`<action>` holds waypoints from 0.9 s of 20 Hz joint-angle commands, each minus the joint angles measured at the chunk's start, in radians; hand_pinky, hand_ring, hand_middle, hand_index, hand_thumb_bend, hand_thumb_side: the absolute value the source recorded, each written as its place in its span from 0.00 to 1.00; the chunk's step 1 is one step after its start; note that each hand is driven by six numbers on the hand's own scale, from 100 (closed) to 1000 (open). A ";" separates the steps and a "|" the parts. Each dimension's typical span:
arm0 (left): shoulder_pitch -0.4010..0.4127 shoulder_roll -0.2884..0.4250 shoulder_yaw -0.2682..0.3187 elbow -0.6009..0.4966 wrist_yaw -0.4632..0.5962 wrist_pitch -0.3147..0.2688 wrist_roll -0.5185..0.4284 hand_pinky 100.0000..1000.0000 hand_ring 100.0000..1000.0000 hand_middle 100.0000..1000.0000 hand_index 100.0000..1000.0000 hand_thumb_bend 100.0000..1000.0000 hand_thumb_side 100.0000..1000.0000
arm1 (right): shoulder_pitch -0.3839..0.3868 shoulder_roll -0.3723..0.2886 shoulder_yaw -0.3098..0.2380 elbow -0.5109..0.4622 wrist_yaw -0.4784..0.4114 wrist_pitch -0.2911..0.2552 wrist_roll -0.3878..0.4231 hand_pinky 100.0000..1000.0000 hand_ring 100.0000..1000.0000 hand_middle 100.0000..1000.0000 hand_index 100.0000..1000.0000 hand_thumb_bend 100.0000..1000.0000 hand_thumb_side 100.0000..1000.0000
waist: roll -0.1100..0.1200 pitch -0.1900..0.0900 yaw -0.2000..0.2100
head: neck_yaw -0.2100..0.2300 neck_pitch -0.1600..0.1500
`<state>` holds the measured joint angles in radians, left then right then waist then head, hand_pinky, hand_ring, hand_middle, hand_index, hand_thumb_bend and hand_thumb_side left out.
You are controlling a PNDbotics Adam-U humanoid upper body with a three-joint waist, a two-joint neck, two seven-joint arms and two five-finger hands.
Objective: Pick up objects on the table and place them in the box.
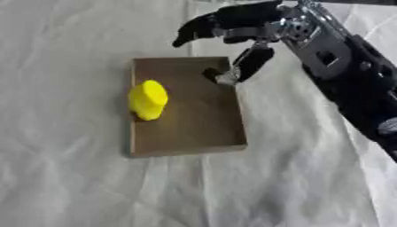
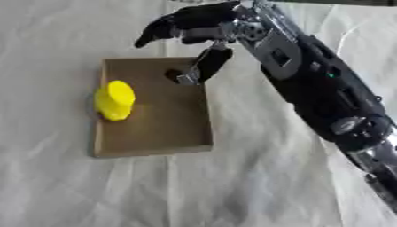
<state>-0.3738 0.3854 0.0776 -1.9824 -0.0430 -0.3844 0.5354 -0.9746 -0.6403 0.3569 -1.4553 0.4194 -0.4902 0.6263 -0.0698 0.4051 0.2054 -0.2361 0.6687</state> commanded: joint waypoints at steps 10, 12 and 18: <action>0.002 0.020 0.016 -0.018 -0.009 0.003 0.010 0.87 0.77 0.75 0.80 0.30 0.45 | 0.233 -0.322 -0.227 -0.068 0.025 0.126 -0.187 0.93 1.00 0.87 0.95 0.08 0.05 | 0.000 -0.014 -0.021 | 0.035 -0.021; 0.001 0.021 0.017 -0.018 -0.011 0.004 0.012 0.87 0.77 0.75 0.80 0.29 0.45 | 0.291 -0.361 -0.263 -0.046 0.035 0.143 -0.225 0.93 1.00 0.87 0.95 0.11 0.05 | 0.001 -0.011 -0.028 | 0.042 -0.026; 0.001 0.020 0.017 -0.018 -0.017 0.003 0.015 0.87 0.77 0.75 0.80 0.29 0.45 | 0.420 -0.418 -0.325 -0.014 0.064 0.167 -0.304 0.94 1.00 0.88 0.96 0.13 0.08 | 0.010 -0.002 -0.041 | 0.053 -0.032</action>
<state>-0.3685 0.3859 0.0844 -1.9824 -0.0533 -0.3805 0.5451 -0.5478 -1.0031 0.0588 -1.4704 0.4749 -0.3274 0.3392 -0.0627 0.4223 0.1654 -0.1866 0.6484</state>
